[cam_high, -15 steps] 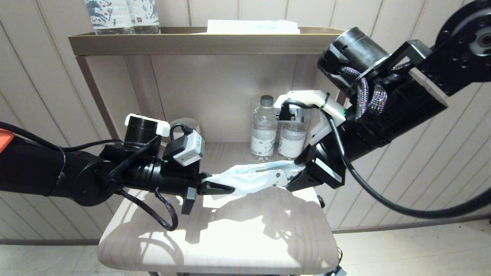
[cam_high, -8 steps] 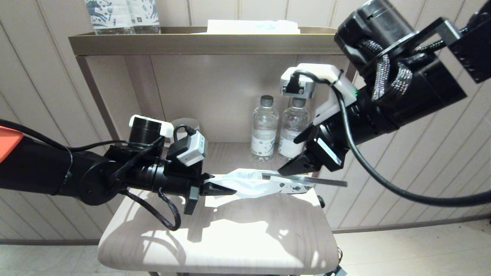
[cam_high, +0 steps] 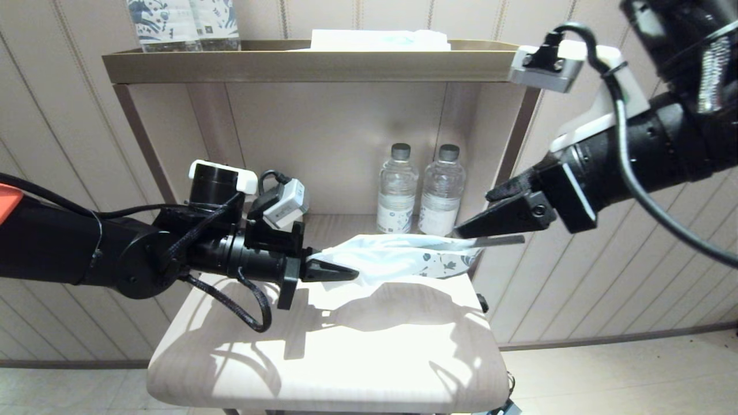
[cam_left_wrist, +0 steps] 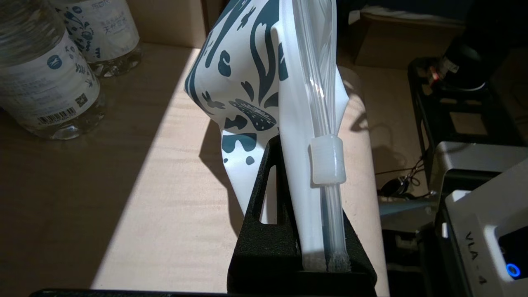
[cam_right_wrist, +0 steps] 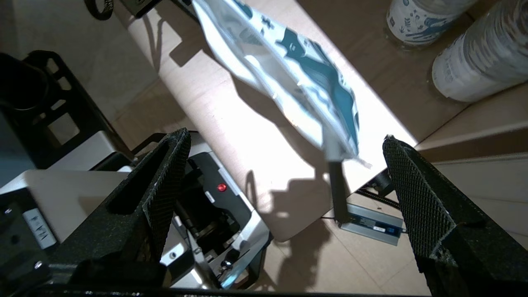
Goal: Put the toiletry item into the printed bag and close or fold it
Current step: Place the toothbrush in the storage bag
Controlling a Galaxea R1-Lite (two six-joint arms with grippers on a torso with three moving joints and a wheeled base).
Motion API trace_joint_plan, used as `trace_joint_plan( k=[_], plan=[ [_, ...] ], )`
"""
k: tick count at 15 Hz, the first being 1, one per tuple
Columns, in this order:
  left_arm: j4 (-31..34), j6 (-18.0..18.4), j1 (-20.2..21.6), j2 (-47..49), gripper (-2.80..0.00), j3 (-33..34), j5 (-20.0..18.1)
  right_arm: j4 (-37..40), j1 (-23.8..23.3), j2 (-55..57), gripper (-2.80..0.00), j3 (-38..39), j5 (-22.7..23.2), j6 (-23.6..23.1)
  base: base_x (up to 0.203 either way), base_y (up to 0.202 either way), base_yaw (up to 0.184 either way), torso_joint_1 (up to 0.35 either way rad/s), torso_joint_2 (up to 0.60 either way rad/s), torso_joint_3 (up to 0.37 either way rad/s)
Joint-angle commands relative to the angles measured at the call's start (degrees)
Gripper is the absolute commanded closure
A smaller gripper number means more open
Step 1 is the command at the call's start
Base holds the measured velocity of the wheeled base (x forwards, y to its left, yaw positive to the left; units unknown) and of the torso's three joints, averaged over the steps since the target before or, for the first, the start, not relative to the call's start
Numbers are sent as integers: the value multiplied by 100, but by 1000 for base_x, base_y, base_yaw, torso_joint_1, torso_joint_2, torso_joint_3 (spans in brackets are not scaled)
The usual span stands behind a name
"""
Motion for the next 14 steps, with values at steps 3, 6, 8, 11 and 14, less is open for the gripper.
trace_joint_plan(
  k=[3, 6, 8, 11, 14],
  plan=[
    [16, -450, 82, -114, 0, -169, -298, -373, -968, -1164, -280, 1052, 796, 10, 0, 0, 0, 0, 0, 0],
    [3, -887, 99, -70, 0, -336, -419, -708, -1821, -1558, -280, 1741, 2158, -75, 0, 0, 0, 0, 0, 0],
    [43, -1019, 185, -87, 0, -414, -489, -985, -1991, -1556, -280, 2108, 2442, -313, 0, 0, 0, 0, 0, 0],
    [43, -1443, 319, -80, 0, -609, -726, -1451, -1990, -1325, -280, 2505, 2478, -670, 0, 0, 0, 0, 0, 0],
    [37, -1664, 451, -70, 0, -750, -993, -1928, -2000, -934, -280, 2878, 2680, -1101, 0, 0, 0, 0, 0, 0]
  ],
)
